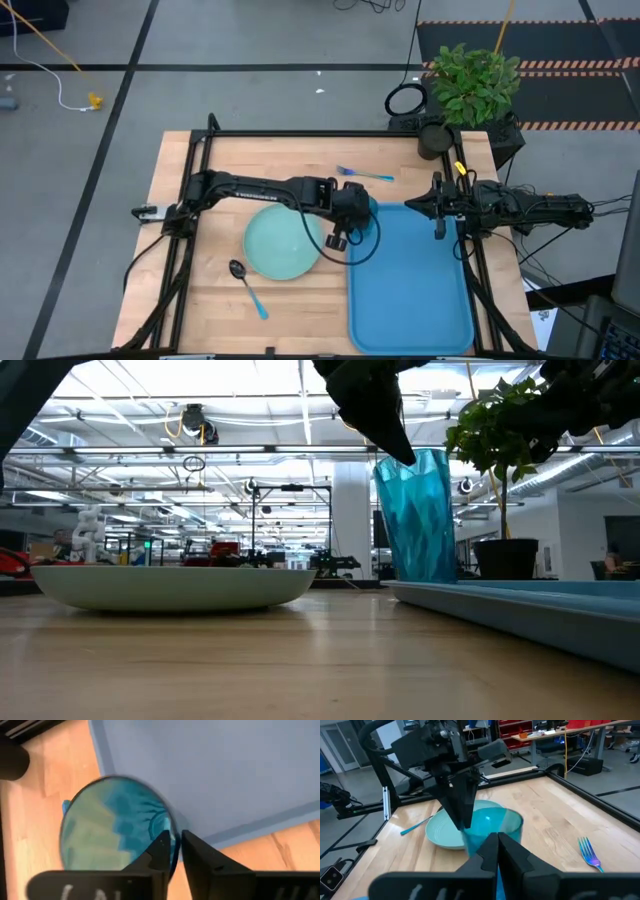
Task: Pick and place plate/cup/fork/spoon on tray
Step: Put the blue glass on the blue serving tray, then put the green plate on the blue serving tray to the left of the blue glass
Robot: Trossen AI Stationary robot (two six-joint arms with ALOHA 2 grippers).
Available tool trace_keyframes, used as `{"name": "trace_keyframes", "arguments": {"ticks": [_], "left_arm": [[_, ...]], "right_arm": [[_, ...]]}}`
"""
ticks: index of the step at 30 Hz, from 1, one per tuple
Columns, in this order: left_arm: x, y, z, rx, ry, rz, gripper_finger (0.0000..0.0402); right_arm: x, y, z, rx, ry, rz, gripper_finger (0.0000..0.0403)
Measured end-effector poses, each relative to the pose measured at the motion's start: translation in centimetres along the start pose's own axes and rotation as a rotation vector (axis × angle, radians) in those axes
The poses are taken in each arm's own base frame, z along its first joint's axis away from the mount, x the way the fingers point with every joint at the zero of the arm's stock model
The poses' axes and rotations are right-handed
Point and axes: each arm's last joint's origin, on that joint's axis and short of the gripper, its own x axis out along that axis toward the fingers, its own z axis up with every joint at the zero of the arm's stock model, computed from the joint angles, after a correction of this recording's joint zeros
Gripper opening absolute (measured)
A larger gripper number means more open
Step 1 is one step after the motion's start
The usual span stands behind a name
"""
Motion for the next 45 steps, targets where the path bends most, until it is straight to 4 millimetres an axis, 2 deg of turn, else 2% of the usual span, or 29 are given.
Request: {"name": "trace_keyframes", "arguments": {"ticks": [5, 10, 15, 20, 26, 32, 35, 38, 41, 45], "left_arm": [[-0.1, 0.0, 0.1, -0.028, -0.006, 0.003, 0.0105], [-0.7, -0.2, 0.3, -0.07, -0.017, 0.014, 0.0123], [-3.0, -1.1, 1.2, -0.112, -0.071, 0.031, 0.0124], [-6.2, -3.0, 2.6, -0.112, -0.156, 0.067, 0.0124], [-9.8, -7.1, 3.9, -0.091, -0.226, 0.101, 0.0124], [-11.5, -14.0, 4.4, -0.061, -0.232, 0.008, 0.0111], [-11.4, -17.5, 4.3, -0.061, -0.208, 0.023, 0.0094], [-11.0, -20.1, 3.6, -0.087, -0.148, 0.054, 0.0081], [-10.5, -21.9, 2.6, -0.131, -0.059, 0.068, 0.007], [-8.5, -23.3, 1.0, -0.189, 0.011, 0.117, 0.006]], "right_arm": [[0.0, 0.0, 0.0, 0.0, 0.0, 0.0, 0.0], [0.0, 0.0, 0.0, 0.0, 0.0, 0.0, 0.0], [0.0, 0.0, 0.0, 0.0, 0.0, 0.0, 0.0], [0.0, 0.0, 0.0, 0.01, -0.001, -0.001, 0.0], [0.0, 0.0, 0.0, 0.047, -0.002, -0.001, 0.0], [0.1, 0.0, -0.3, 0.077, 0.032, -0.009, 0.0], [0.2, -0.1, -0.4, 0.095, 0.05, -0.015, 0.0], [0.2, -0.1, -0.6, 0.094, 0.071, -0.021, 0.0], [0.3, -0.1, -0.7, 0.113, 0.077, -0.024, 0.0], [0.4, -0.1, -0.7, 0.119, 0.081, -0.025, 0.0]]}}
